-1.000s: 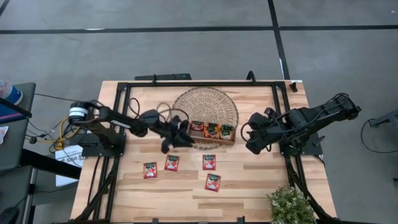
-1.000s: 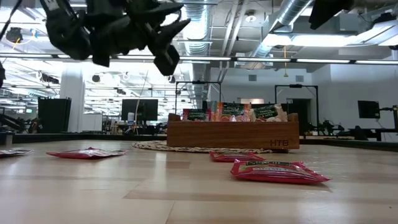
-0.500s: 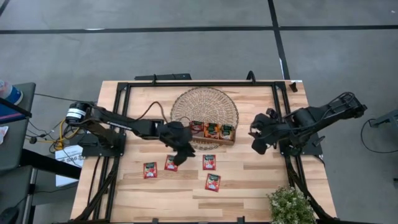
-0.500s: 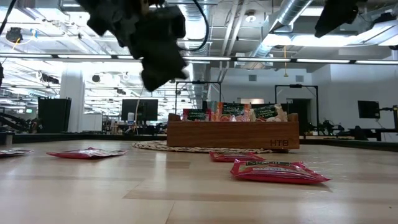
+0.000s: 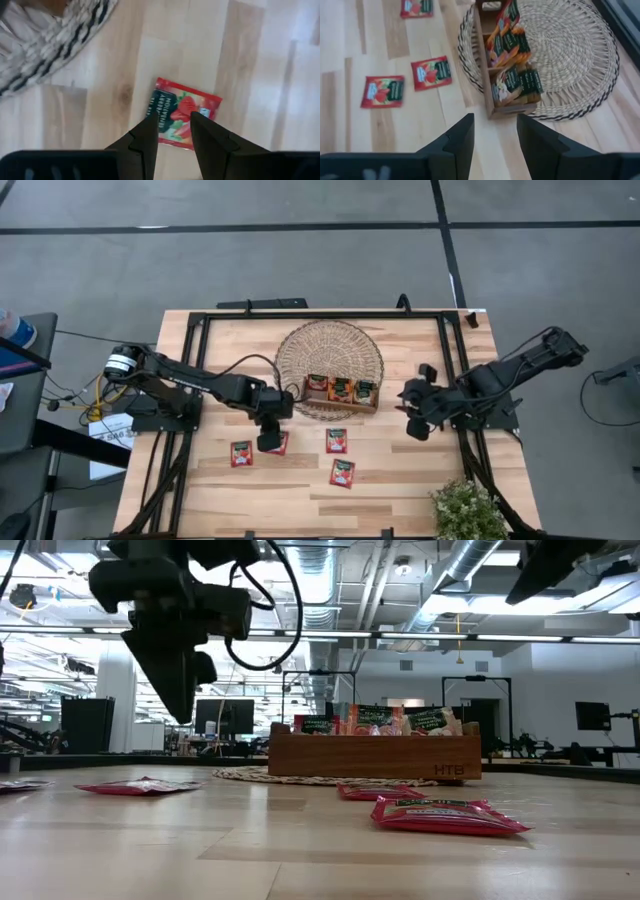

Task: Pick & Place Tea
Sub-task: Put the red tea bag into the left section of the wooden organizer

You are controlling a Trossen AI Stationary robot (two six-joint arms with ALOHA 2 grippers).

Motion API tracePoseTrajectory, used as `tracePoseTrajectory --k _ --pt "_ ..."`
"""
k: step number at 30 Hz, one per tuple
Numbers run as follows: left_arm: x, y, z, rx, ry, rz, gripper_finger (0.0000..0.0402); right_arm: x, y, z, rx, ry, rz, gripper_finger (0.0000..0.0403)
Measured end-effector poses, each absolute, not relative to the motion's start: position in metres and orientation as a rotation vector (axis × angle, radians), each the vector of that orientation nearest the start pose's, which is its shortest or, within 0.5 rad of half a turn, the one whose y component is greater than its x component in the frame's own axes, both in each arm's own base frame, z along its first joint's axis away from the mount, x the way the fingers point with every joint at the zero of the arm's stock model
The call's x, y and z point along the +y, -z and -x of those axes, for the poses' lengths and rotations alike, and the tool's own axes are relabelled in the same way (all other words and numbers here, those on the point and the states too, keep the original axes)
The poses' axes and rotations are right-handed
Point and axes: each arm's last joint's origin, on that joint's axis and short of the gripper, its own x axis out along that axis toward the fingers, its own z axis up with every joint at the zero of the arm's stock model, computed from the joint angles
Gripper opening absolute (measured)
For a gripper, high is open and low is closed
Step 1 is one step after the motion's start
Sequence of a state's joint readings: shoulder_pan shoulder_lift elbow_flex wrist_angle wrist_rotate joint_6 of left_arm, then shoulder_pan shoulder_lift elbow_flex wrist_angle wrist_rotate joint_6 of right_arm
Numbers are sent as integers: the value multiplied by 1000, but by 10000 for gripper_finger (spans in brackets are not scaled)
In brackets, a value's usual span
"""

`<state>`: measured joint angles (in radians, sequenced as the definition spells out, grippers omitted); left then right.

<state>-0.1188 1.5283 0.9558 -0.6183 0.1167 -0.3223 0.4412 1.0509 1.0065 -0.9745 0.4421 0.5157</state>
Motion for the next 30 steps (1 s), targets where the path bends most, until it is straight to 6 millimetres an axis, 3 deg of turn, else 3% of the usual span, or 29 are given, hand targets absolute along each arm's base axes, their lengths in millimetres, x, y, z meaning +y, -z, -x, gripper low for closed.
tracePoseTrajectory --k 8,23,30 --pt "-36 -182 -285 1247 26 219 106 70 -294 -185 906 258 -46 137" --pt "-37 -129 -299 1411 68 134 105 65 -297 -187 874 271 -77 139" --pt "-37 -124 -300 1430 106 135 98 65 -297 -187 871 271 -78 135"
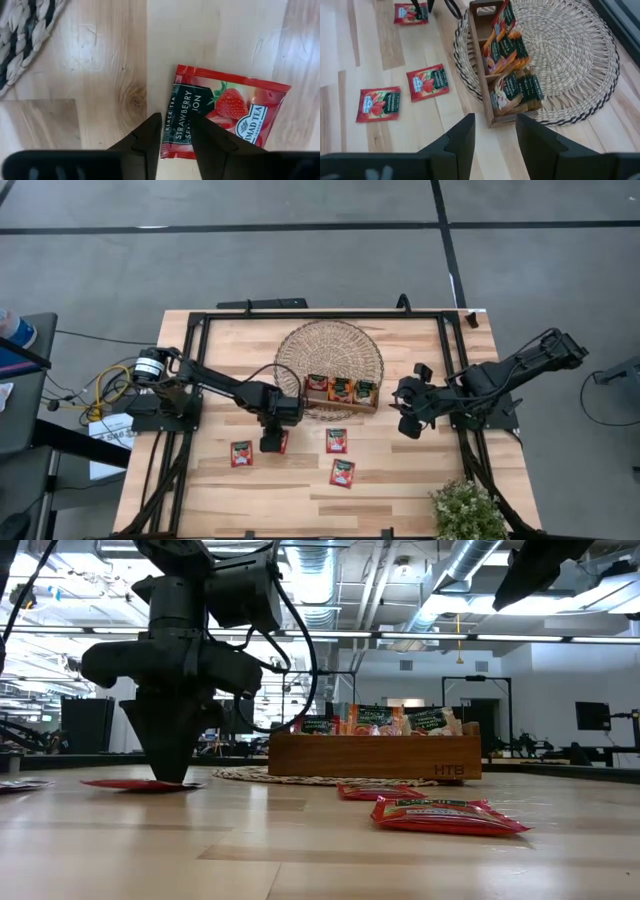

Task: Pick & Place Tea
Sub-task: Put the red tea bag into the left section of the wooden organizer

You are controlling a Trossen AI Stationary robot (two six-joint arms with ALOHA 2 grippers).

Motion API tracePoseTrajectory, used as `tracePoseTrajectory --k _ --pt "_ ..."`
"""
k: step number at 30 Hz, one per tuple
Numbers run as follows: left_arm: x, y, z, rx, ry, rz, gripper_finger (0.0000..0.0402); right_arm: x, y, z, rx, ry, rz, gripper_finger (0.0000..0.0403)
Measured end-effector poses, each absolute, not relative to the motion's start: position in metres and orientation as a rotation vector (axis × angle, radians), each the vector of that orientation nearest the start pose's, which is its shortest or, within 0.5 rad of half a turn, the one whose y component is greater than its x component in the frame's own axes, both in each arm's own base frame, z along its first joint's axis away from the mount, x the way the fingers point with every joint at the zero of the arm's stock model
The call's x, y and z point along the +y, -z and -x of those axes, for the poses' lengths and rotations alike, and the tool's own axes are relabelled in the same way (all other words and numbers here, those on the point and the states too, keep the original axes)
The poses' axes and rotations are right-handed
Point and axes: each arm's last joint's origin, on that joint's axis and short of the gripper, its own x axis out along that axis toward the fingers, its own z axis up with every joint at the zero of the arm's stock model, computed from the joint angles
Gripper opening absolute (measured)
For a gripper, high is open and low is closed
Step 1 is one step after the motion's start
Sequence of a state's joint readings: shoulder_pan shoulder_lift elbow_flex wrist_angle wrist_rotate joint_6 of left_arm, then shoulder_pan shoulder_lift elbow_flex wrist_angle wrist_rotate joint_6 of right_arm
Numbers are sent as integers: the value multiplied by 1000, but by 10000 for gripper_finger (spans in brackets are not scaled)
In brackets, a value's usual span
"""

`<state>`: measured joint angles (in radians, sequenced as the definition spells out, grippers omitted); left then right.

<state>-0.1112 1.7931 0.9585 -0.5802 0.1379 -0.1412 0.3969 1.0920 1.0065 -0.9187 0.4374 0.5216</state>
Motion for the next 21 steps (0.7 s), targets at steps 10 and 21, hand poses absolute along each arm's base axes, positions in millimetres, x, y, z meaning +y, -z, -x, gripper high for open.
tracePoseTrajectory --k 10,21 --pt "-37 -125 -299 1416 109 133 3 65 -297 -187 871 270 -76 133" --pt "-37 -141 -296 1358 74 179 0 65 -298 -187 870 270 -70 133"
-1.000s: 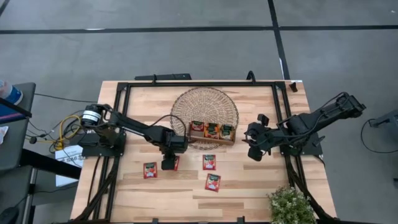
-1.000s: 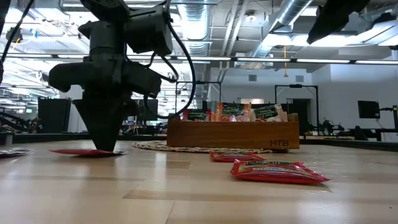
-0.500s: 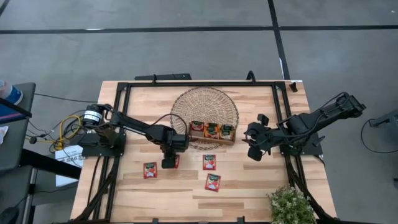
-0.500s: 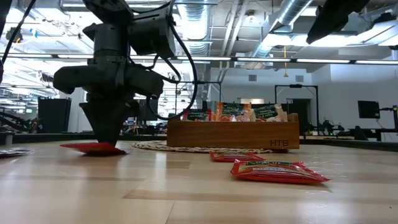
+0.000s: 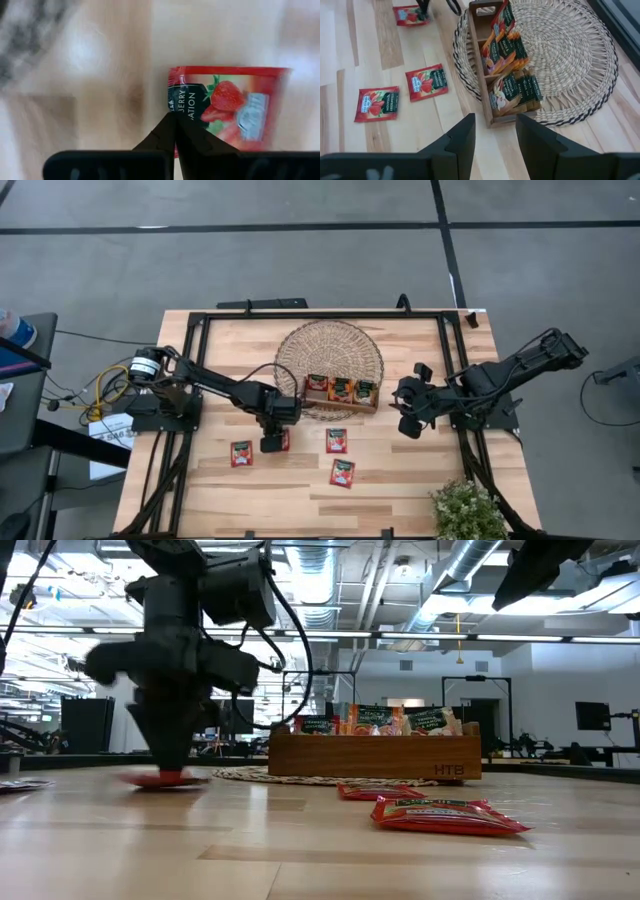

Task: Pick & Place Tea
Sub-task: Put the red tea bag into the left section of the wooden organizer

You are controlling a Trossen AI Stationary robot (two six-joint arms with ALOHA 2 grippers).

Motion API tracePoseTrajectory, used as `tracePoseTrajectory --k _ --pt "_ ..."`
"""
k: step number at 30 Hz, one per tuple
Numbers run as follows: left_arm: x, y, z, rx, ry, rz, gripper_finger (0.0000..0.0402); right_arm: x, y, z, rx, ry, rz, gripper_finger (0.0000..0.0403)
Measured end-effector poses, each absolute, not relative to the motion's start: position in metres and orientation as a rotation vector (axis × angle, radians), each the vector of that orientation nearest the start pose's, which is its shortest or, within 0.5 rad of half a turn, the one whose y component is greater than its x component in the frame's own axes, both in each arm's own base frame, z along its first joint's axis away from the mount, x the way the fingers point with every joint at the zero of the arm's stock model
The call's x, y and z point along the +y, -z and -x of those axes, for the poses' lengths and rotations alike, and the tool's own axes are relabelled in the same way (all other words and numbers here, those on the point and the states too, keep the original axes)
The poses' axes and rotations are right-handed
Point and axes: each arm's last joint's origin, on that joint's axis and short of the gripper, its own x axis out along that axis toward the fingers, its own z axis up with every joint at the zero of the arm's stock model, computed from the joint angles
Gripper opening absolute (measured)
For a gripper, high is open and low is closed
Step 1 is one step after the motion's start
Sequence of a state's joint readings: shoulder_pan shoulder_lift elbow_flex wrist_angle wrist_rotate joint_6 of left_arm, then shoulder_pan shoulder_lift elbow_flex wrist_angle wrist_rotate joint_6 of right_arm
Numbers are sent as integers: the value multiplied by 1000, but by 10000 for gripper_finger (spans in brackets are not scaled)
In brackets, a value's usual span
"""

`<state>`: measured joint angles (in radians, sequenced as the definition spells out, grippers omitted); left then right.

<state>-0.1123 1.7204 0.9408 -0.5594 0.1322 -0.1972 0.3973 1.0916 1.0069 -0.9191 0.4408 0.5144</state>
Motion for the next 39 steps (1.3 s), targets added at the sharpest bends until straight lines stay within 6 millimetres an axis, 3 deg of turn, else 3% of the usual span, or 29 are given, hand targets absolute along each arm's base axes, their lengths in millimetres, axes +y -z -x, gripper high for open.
tracePoseTrajectory --k 4,14,24,29,34,39 --pt "-37 -161 -292 1295 60 201 0 65 -298 -187 869 272 -69 136" --pt "-35 -177 -290 1287 -16 177 0 65 -298 -188 863 271 -72 135" --pt "-32 -261 -314 1129 -86 -21 0 65 -298 -188 855 270 -75 138" --pt "-28 -292 -323 1021 -202 -200 0 65 -298 -188 855 270 -75 137" --pt "-24 -292 -332 970 -280 -360 0 65 -299 -189 850 279 -71 139" --pt "-24 -271 -349 1012 -310 -511 0 65 -299 -189 836 298 -62 137"
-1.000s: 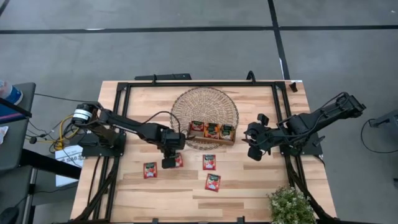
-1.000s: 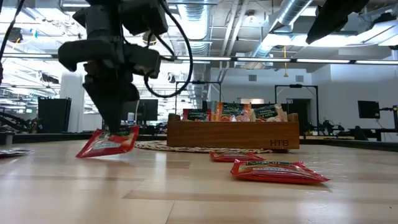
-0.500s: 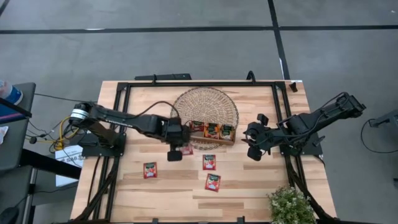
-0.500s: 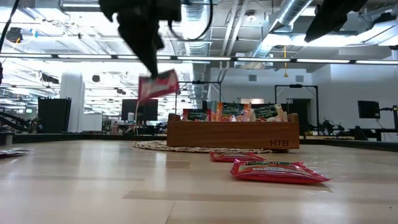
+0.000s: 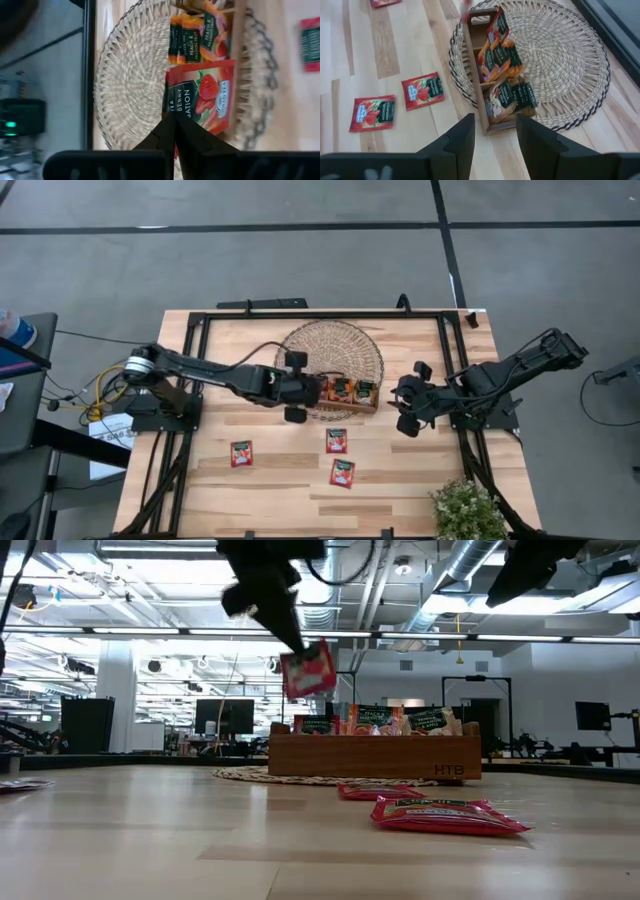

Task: Pick & Place Tea
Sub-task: Put the red tea bag into the left section of the wooden organizer

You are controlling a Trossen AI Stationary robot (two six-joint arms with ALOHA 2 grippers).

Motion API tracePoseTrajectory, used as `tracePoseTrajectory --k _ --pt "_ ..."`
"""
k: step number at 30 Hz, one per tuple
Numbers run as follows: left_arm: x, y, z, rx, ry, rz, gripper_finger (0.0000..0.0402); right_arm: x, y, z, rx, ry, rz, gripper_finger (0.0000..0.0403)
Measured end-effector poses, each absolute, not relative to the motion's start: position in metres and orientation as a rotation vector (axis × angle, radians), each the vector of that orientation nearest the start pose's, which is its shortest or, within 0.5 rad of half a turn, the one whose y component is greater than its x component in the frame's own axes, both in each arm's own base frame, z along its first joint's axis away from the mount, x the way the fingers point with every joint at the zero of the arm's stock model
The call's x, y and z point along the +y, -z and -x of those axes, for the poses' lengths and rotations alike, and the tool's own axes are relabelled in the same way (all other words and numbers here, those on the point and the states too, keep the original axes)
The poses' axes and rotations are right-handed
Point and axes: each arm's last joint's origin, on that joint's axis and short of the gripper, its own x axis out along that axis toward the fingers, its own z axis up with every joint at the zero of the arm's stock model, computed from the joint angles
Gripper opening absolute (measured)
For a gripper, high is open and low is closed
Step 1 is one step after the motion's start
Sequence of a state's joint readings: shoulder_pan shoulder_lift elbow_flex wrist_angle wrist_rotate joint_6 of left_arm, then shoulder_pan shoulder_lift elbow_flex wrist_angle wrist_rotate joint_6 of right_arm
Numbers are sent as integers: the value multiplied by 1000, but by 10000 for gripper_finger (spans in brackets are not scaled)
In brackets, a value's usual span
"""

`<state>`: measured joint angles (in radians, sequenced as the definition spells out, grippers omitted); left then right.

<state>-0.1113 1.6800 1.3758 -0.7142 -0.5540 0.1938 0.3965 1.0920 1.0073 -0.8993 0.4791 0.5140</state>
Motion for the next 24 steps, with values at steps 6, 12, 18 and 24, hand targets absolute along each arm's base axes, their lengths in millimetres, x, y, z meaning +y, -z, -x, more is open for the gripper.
tracePoseTrajectory --k 6,12,18,24 --pt "-22 -245 -368 1051 -402 -693 0 65 -299 -189 834 300 -62 139" --pt "-22 -235 -372 1076 -401 -711 0 65 -299 -189 835 300 -61 134" --pt "-22 -236 -373 1068 -402 -728 0 64 -299 -189 831 309 -40 137" --pt "-22 -226 -376 1104 -380 -758 0 64 -299 -189 829 307 -37 138"
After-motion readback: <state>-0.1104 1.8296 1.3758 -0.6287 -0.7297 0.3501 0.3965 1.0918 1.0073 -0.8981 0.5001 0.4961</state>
